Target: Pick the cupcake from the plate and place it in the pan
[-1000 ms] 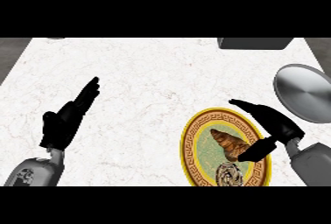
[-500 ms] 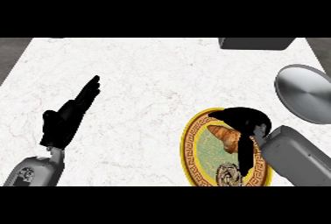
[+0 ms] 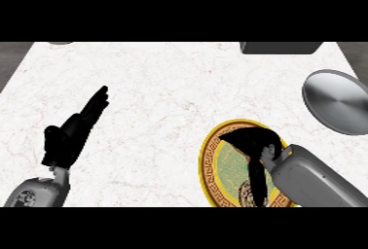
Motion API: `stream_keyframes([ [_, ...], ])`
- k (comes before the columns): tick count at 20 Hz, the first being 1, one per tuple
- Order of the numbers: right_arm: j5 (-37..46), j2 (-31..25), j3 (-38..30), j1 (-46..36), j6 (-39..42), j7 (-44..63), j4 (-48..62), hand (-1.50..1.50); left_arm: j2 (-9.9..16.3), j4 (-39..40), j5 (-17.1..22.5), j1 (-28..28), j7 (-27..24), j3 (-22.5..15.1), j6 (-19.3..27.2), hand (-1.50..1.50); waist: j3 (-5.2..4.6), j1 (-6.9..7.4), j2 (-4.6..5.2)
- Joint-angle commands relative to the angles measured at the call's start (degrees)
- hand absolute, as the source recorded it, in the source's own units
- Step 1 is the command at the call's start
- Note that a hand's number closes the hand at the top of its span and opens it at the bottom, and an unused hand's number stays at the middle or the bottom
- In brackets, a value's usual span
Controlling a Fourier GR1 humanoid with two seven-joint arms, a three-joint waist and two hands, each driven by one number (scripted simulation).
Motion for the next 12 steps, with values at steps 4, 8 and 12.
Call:
stream_keyframes([
  [4, 1.7, -1.4, 0.9, 0.8, 5.0, 6.5, -2.4, -1.50, 0.4, 1.9, 0.3, 1.6, -2.4, 1.9, -2.4, 0.00, 0.02, -0.19, 0.10],
  [8, 3.0, 0.4, 1.8, 2.8, 2.9, 10.3, -4.8, -1.50, -0.5, -0.9, -1.5, 0.3, 0.8, 1.2, -1.3, 0.00, 0.04, -0.28, 0.01],
  [12, 6.7, 0.6, 2.2, 5.7, 2.8, 7.8, -4.5, -1.50, -1.8, 3.5, -1.3, -2.0, -0.7, 2.8, -2.0, 0.00, 0.04, -0.46, 0.13],
])
